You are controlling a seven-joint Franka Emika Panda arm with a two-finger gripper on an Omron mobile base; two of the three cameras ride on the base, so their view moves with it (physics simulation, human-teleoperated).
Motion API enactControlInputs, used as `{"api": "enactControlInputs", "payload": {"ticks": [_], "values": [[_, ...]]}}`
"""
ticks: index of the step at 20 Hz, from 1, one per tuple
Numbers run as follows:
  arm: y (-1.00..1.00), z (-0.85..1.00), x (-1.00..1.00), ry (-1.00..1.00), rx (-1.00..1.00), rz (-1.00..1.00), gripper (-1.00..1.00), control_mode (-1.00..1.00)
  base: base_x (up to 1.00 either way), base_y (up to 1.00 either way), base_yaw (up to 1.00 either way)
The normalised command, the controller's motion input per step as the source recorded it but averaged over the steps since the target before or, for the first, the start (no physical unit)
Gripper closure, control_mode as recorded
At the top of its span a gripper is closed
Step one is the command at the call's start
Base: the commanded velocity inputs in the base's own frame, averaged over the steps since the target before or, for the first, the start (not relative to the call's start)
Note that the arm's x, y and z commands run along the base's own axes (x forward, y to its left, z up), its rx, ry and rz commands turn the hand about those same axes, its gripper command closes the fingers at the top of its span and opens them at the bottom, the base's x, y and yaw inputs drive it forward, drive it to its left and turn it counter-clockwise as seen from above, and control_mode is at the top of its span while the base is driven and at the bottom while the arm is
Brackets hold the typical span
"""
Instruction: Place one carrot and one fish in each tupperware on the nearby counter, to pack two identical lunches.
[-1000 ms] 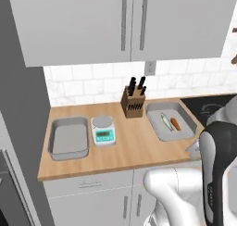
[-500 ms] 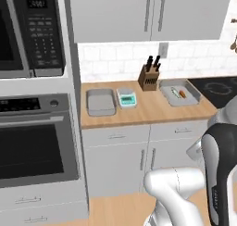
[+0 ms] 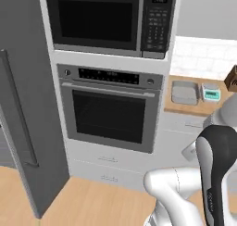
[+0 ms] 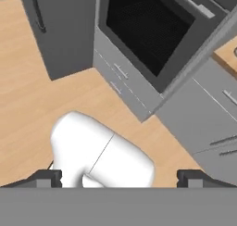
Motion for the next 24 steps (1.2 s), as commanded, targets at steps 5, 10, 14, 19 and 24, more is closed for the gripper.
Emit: {"api": "enactControlInputs", "payload": {"ticks": [5,10,14,19,24], "values": [[0.00,0.00,0.00,0.00,0.00,0.00,-1.00,1.00,-0.49,1.00,0.56],[0.00,0.00,0.00,0.00,0.00,0.00,-1.00,1.00,-0.89,1.00,0.45],[0.00,0.00,0.00,0.00,0.00,0.00,-1.00,1.00,-0.70,1.00,0.44],[0.00,0.00,0.00,0.00,0.00,0.00,-1.00,1.00,-0.16,1.00,0.62],[0.00,0.00,0.00,0.00,0.00,0.00,-1.00,1.00,0.00,1.00,0.59]]}}
